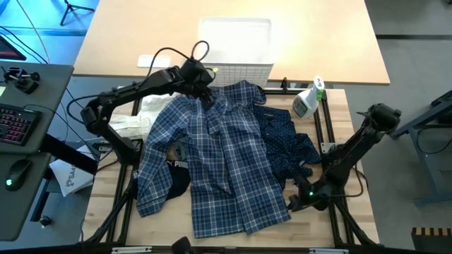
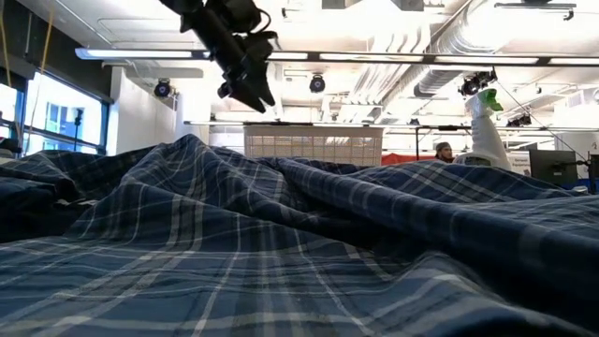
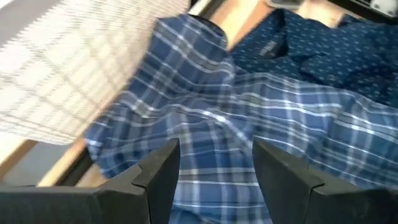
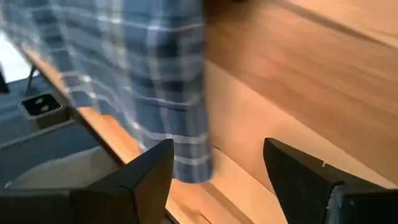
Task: Fold Laundry from Bin
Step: Fold the checkered blue polo
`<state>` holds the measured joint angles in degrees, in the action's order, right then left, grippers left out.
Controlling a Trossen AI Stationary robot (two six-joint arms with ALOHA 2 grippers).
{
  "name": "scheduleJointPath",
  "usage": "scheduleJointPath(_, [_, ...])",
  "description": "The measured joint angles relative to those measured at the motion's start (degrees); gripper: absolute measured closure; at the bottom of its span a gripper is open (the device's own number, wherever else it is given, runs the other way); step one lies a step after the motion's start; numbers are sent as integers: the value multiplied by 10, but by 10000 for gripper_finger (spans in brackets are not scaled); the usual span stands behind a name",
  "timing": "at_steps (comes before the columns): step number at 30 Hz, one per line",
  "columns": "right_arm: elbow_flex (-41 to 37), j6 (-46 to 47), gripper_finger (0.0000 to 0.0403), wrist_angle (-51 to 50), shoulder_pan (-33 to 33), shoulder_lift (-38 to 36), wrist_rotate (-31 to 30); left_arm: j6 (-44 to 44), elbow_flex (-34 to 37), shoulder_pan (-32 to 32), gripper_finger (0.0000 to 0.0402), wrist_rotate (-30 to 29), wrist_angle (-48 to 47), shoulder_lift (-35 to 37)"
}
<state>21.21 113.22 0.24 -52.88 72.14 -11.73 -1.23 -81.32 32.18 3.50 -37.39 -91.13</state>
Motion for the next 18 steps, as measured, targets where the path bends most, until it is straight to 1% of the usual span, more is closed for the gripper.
scheduleJointPath(6, [1,-76,201,102,27,75,1,-1,0,-26,213,-27,19,-3])
scheduleJointPath(9, [1,-109,230,171,36,110,-2,-1,0,-32,213,-27,38,-8])
scheduleJointPath(12, [10,-133,283,210,41,132,3,-1,0,-36,213,-27,48,-10])
scheduleJointPath(15, [32,-140,361,209,39,140,37,6,0,-41,213,-27,57,-11])
scheduleJointPath(16, [43,-146,381,208,35,140,50,11,0,-42,213,-28,57,-12])
scheduleJointPath(17, [56,-148,391,206,31,139,57,16,0,-42,213,-27,57,-12])
scheduleJointPath(18, [73,-146,390,204,26,138,64,20,0,-44,213,-28,58,-12])
